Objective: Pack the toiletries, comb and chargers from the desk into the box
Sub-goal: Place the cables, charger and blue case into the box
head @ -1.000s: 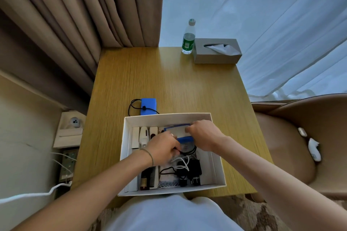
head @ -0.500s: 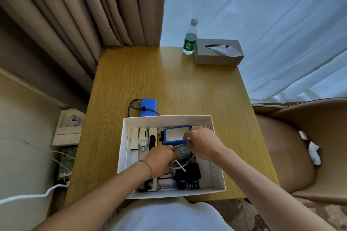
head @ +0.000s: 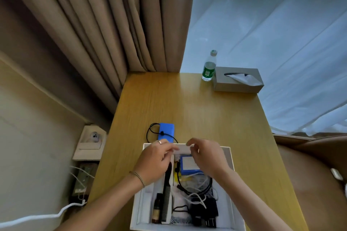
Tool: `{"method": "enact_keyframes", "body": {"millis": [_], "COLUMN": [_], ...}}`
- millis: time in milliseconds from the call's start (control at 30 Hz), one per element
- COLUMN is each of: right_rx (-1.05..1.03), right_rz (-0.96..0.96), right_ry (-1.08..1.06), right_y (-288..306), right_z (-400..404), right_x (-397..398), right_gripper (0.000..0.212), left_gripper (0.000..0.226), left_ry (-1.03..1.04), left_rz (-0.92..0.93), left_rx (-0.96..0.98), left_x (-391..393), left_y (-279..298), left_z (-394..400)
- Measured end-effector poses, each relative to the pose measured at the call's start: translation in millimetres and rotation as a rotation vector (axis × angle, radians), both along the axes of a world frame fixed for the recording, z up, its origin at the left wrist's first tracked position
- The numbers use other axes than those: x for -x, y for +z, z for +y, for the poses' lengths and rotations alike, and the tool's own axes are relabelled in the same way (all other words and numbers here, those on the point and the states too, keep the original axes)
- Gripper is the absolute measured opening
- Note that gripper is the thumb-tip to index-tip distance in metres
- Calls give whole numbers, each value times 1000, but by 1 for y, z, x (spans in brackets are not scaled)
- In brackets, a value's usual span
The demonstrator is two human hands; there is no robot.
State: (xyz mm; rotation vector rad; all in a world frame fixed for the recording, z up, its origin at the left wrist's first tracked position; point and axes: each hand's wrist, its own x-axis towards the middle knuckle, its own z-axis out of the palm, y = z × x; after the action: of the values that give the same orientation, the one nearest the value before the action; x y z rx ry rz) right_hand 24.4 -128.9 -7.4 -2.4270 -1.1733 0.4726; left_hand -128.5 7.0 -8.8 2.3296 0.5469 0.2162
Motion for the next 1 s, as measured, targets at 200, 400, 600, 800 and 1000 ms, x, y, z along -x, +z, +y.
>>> {"method": "enact_keyframes", "body": {"millis": [200, 400, 600, 800, 1000], "right_rx": [-75, -75, -90, -123, -118], "right_rz": [30, 137, 272, 373, 402], "right_ry": [-150, -164, -203, -251, -254], "right_y": [15, 14, 0, -10, -10], "right_z": [31, 53, 61, 57, 47], "right_x": [-12, -24, -36, -38, -42], "right_gripper": [30, 29, 29, 29, 26], "left_gripper": [27, 31, 42, 56, 90], "left_ry": [206, 288, 247, 169, 154], "left_rz": [28, 251, 560, 782, 856], "left_rx": [61, 78, -11, -183, -287], "left_x": [-21, -52, -93, -127, -137], "left_y": [2, -24, -50, -72, -91], "left_z": [49, 85, 99, 100, 95]}}
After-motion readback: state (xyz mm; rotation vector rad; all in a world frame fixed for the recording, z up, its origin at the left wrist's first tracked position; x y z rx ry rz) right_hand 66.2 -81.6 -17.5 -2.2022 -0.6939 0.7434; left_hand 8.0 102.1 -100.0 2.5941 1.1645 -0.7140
